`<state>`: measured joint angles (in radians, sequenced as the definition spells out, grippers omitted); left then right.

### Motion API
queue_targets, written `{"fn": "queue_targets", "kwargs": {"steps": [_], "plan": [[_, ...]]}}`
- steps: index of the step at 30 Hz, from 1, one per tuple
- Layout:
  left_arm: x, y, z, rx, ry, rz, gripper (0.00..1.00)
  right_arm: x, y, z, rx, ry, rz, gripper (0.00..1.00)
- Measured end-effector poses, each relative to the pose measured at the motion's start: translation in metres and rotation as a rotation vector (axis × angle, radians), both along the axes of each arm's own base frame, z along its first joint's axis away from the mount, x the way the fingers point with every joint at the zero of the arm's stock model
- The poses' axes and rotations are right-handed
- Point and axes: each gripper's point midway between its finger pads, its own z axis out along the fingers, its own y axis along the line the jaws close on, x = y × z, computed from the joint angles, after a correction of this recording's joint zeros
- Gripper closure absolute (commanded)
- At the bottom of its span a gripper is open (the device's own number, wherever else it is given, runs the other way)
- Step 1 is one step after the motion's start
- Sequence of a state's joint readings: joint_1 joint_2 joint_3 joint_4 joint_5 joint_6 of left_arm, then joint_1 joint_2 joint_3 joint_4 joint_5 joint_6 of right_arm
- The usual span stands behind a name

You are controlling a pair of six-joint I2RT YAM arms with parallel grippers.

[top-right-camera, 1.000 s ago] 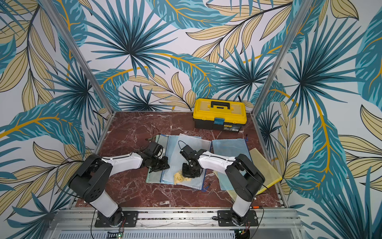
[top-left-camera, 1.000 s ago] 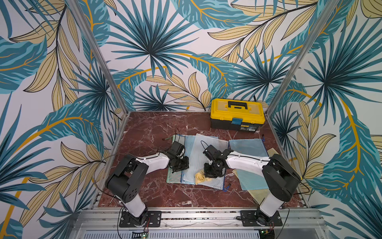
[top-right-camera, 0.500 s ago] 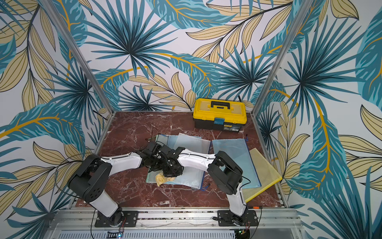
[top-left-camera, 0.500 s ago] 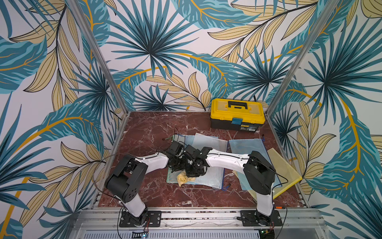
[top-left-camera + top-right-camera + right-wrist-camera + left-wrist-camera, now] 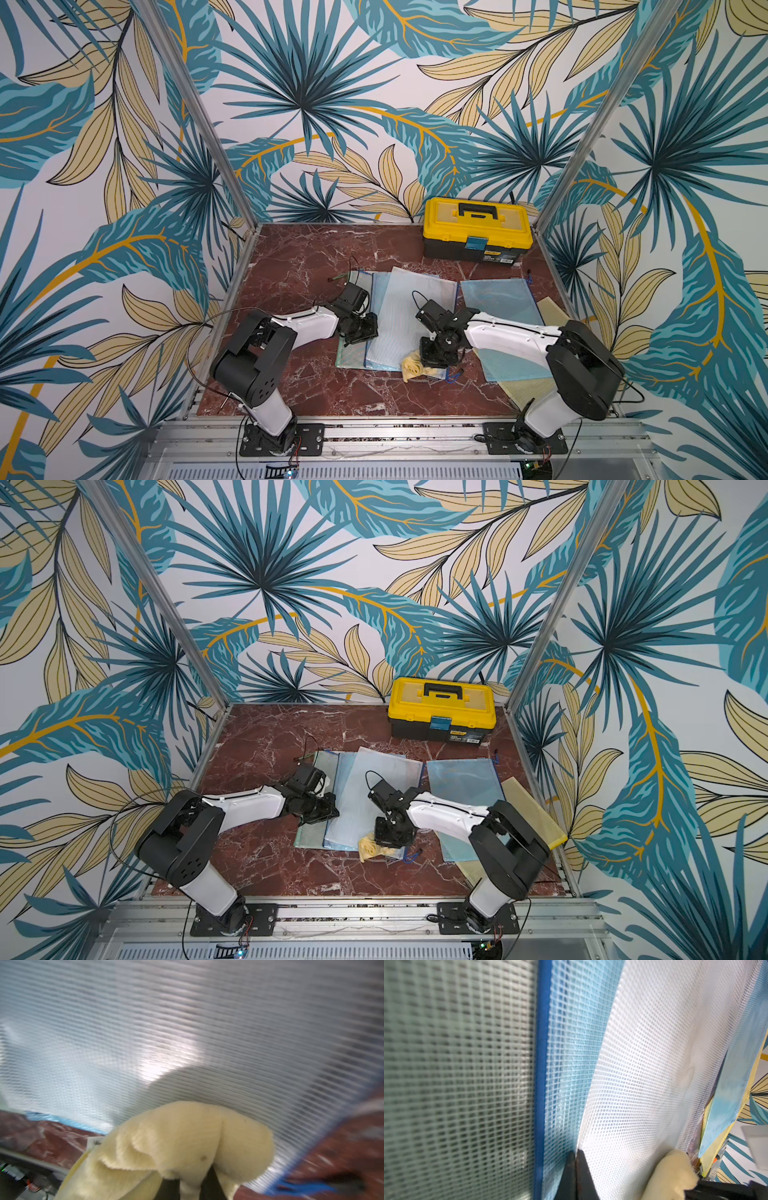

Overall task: Wipe the document bag
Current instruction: Wipe the dirt from the document bag, then pick up the document bag.

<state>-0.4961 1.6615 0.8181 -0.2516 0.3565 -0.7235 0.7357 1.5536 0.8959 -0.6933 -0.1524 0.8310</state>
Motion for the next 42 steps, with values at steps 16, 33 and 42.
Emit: {"fn": "queue_targets", "kwargs": {"steps": [16,33,42], "plan": [[0.001,0.002,0.0,-0.002,0.0,0.005,1.0,-0.003,0.042,0.002,0.008,-0.014,0.103,1.0],[0.008,-0.028,0.069,-0.14,-0.109,-0.083,1.0,0.01,-0.023,0.125,0.05,-0.327,-0.017,1.0],[-0.006,-0.111,0.206,-0.298,-0.339,-0.386,1.0,0.013,-0.091,0.229,0.069,-0.71,-0.221,1.0]]}}
